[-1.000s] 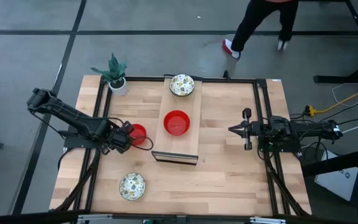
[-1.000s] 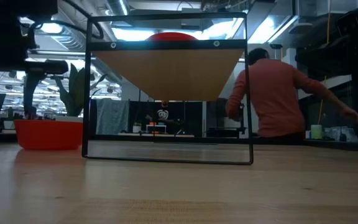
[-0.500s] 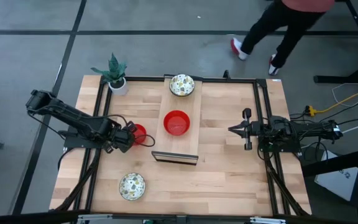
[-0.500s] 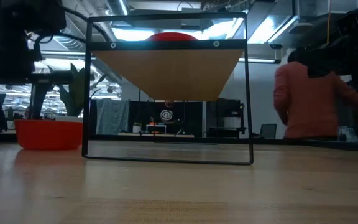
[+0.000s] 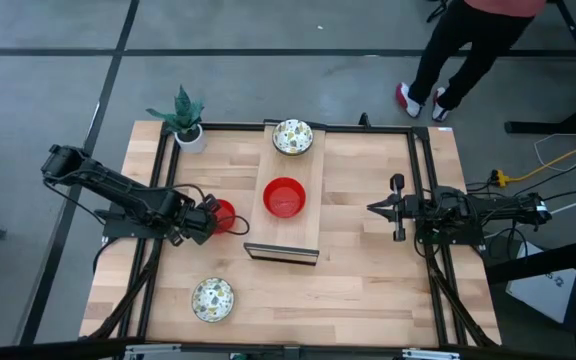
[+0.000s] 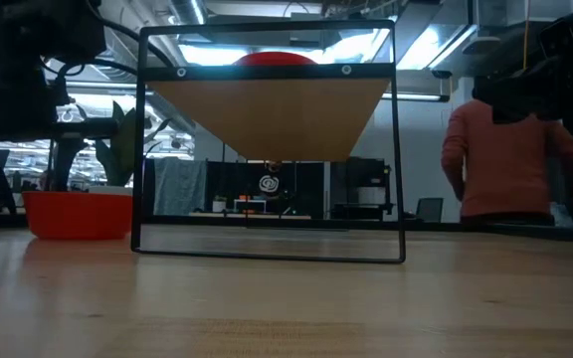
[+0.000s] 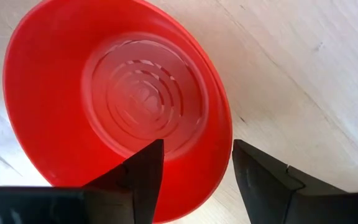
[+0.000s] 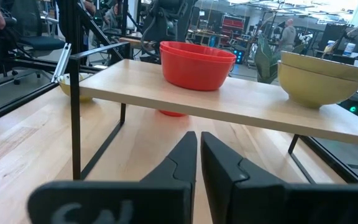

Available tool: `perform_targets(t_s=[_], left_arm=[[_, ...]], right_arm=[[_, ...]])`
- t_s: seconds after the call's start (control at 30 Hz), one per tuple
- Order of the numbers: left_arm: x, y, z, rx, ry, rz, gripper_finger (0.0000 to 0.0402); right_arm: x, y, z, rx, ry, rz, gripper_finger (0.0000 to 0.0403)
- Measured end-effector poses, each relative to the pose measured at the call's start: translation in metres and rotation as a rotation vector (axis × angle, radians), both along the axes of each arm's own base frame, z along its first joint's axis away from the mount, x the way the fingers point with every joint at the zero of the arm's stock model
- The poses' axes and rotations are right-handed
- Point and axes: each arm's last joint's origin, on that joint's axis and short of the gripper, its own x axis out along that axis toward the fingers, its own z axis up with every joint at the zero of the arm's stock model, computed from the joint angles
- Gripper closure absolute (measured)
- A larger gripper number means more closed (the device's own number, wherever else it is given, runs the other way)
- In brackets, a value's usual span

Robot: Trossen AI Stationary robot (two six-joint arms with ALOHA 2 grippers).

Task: Pick & Place Mini bowls
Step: Stack the red bowl on top of the red bowl on the shelf

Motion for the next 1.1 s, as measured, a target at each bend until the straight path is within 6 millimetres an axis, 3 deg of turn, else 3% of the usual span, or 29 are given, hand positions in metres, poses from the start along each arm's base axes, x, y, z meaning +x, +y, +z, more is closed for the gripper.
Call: perform_targets(t_s=[0.4,1.1], left_arm=[[0.0006,-0.0004,-0.0017,-0.008,0.010,0.020,0.0221],[0.0046,-0.0014,0.0063,-0.024,-0.022,0.074,0.0316]], right_arm=[[0.0000,0.0000,0.0001,0.000,-0.001,0.000,0.0377],[0.0000,0.0000,0.0001,0.000,0.000,0.000,0.0377]])
